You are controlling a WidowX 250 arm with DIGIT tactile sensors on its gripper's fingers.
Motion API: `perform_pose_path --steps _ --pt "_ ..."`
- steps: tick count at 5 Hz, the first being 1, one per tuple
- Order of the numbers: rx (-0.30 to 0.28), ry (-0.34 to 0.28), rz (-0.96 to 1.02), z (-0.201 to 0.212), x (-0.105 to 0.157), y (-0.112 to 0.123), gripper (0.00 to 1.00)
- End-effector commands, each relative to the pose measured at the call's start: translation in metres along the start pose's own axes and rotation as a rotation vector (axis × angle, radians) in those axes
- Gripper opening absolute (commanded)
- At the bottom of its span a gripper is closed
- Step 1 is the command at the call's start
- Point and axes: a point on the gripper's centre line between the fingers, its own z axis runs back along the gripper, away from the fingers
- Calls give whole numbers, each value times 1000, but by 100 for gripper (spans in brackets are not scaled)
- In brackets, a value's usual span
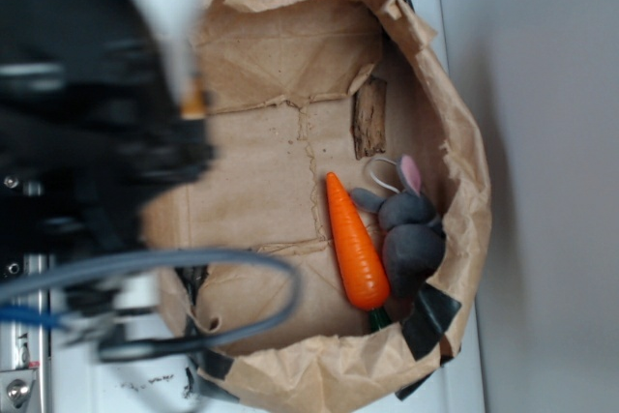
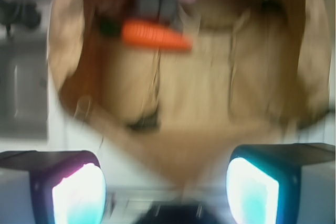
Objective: Grab the carrot.
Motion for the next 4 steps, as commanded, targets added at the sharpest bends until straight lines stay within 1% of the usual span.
perform_pose_path --steps 1,2,3,4 --pt "2 -47 -3 11 5 2 100" --pt "2 -47 -3 11 5 2 100" --pt "81 -75 -135 -39 29 6 100" --pt "121 -72 -185 -83 38 7 100"
